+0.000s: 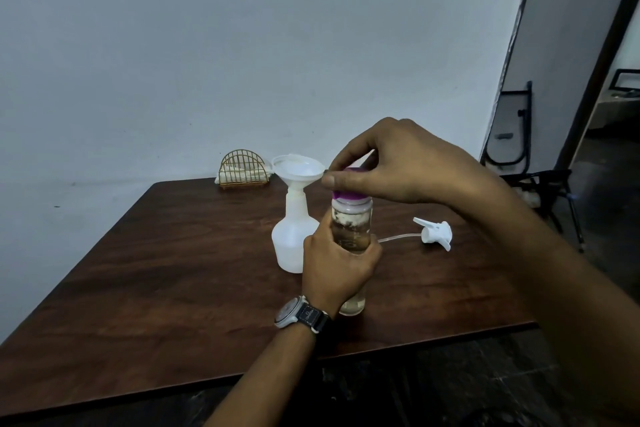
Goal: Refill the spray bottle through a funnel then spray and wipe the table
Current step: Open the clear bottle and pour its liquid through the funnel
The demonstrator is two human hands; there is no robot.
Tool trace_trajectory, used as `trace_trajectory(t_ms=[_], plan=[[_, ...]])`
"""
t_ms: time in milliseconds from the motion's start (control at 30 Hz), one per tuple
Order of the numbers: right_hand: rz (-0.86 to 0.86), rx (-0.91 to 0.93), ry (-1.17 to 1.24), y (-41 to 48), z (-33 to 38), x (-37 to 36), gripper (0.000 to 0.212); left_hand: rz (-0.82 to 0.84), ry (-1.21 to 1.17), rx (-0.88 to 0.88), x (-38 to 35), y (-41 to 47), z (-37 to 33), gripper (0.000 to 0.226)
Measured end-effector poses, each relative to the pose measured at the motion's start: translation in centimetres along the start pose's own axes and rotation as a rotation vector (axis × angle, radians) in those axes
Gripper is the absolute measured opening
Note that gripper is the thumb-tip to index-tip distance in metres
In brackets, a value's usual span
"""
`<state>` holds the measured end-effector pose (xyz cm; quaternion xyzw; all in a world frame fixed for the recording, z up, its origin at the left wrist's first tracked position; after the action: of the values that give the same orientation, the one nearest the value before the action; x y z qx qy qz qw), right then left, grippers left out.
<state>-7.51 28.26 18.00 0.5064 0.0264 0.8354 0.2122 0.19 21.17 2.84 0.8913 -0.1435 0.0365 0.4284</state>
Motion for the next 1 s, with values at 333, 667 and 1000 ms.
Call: trace_trajectory(t_ms=[333,667,1000], plan=[[0.156,-0.05,0.007,0.5,-0.5,0.3,0.026,-0.029,0.0,0.001,0.1,0.1,-0.2,0.03],[0.138,-0.011,0.139,0.4,-0.8,-0.5,0.018,-0.001,-0.009,0.004,-0.1,-0.1,-0.1,0.025],[-0.028,-0.037,0.042,0.3,-0.6,0.2,0.028,-0.005,-0.02,0.038,0.0,-0.1,0.2,0.026]])
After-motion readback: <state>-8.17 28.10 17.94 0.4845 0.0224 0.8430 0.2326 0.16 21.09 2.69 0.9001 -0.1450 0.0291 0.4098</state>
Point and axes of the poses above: each hand's wrist, its own y-axis towards the middle knuckle, its own x-axis out of the back of the hand, z = x × y, the point moved 6 cm from there along y, towards the middle knuckle, and after that the axes turned 10 degrees about -x, right-handed, at the moved point
